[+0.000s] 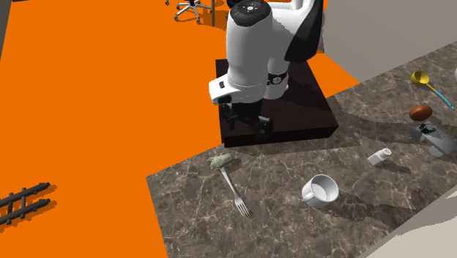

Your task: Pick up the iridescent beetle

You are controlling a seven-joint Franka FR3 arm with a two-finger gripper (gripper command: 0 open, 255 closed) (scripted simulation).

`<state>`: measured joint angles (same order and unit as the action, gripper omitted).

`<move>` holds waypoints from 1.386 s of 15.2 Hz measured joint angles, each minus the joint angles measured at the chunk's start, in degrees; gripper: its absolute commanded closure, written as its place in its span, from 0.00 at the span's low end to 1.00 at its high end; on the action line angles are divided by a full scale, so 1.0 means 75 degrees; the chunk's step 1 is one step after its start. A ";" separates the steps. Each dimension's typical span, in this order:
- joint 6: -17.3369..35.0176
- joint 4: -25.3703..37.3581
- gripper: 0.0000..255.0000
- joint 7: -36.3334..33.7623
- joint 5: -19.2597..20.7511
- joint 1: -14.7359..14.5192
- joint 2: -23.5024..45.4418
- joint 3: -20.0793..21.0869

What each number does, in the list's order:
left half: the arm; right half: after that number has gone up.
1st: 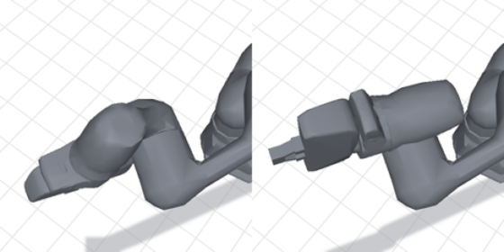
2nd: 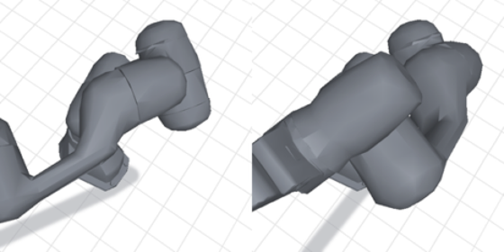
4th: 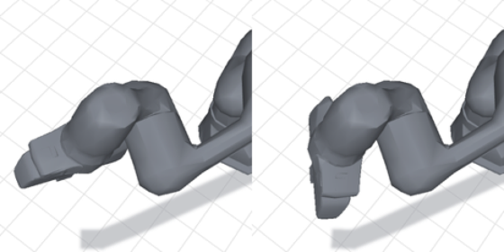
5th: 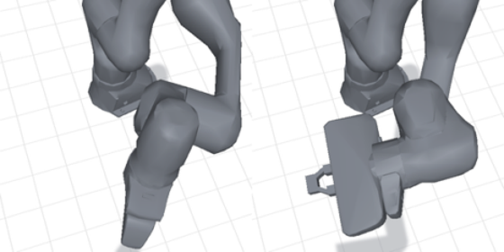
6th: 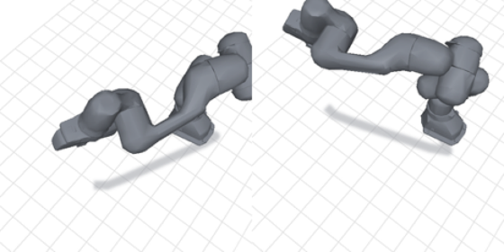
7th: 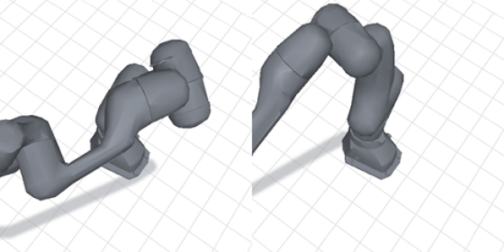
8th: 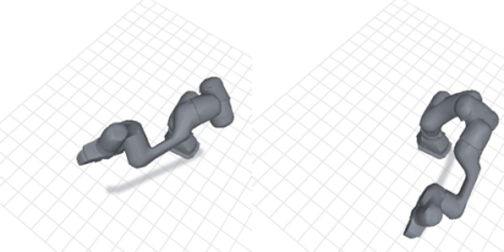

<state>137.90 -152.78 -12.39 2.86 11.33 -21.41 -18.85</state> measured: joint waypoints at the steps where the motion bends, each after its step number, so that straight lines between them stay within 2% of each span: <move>1: 0.0212 -0.0088 0.00 0.0031 -0.0065 0.0056 0.0145 -0.0126; 5: 0.1208 -0.0167 0.00 0.0252 -0.0739 -0.0009 0.1186 -0.0609; 7: 0.1693 -0.0157 0.00 0.0622 -0.1337 -0.0097 0.1791 -0.0907; 10: 0.2337 -0.0145 0.00 0.1409 -0.2685 -0.0267 0.2699 -0.1168; 12: 0.2596 0.0041 0.00 0.2195 -0.3910 -0.0231 0.3399 -0.1141; 14: 0.2823 0.0188 0.00 0.2936 -0.5183 -0.0032 0.4030 -0.0864; 16: 0.2956 0.0552 0.00 0.3849 -0.6532 0.0465 0.4836 -0.0395; 18: 0.3038 0.0799 0.00 0.4452 -0.7465 0.0922 0.5386 -0.0031; 21: 0.3197 0.1090 0.00 0.5106 -0.8354 0.1321 0.5968 0.0425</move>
<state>161.88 -144.60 25.90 -59.80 21.23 23.35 -15.66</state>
